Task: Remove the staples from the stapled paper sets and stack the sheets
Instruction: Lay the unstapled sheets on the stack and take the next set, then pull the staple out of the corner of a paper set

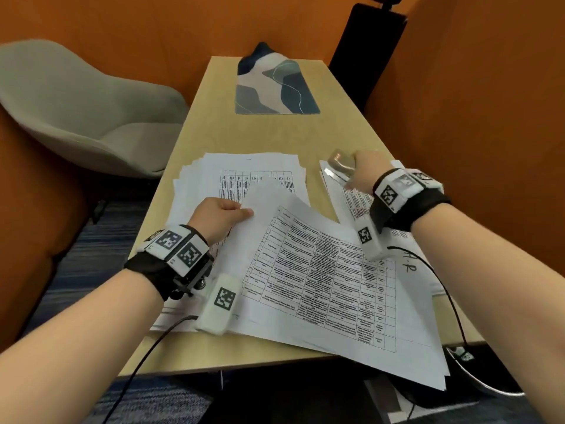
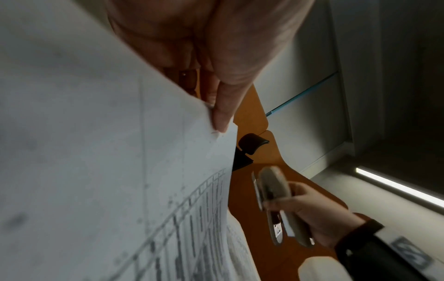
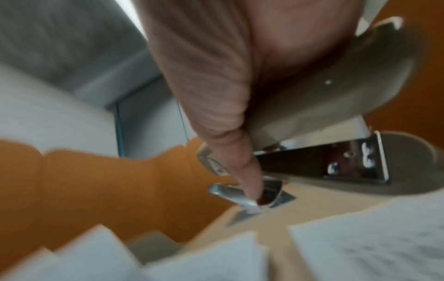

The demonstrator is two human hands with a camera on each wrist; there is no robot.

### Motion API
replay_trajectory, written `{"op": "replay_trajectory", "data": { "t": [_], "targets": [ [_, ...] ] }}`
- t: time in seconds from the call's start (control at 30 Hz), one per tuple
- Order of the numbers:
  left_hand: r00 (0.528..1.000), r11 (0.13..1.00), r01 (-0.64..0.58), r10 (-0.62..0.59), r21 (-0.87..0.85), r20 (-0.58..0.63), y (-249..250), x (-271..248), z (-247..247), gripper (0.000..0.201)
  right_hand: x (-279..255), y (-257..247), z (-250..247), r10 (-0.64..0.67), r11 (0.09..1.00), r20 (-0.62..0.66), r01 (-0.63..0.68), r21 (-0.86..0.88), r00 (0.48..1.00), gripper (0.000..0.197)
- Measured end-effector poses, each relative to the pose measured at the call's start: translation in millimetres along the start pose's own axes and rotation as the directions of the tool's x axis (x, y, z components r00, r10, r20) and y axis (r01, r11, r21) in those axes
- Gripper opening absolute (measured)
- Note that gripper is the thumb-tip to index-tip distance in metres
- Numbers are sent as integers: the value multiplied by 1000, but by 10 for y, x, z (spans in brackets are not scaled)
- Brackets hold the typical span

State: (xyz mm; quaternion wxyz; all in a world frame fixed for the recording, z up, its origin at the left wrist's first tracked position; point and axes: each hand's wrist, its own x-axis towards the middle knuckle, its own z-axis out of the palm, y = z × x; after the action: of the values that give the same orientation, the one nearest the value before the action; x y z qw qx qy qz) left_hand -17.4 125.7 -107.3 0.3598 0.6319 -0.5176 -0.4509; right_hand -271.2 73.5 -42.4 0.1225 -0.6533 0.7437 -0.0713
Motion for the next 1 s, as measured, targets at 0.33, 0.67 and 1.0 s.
{"op": "replay_trajectory", "data": {
  "t": [0.33,0.67,1.0],
  "targets": [
    [998,982,-20,32,-190,62,57,-318,8,13,-867,-606,413,-367,926,110,352,138,924,39],
    [999,960,0,14,-281,49,52,-463,4,24,-886,-633,588,-380,907,56,360,221,923,39],
    [996,933,85,-74,-349,42,76,-545,12,12,-952,-734,597,-448,882,-89,456,121,889,39]
  ]
}}
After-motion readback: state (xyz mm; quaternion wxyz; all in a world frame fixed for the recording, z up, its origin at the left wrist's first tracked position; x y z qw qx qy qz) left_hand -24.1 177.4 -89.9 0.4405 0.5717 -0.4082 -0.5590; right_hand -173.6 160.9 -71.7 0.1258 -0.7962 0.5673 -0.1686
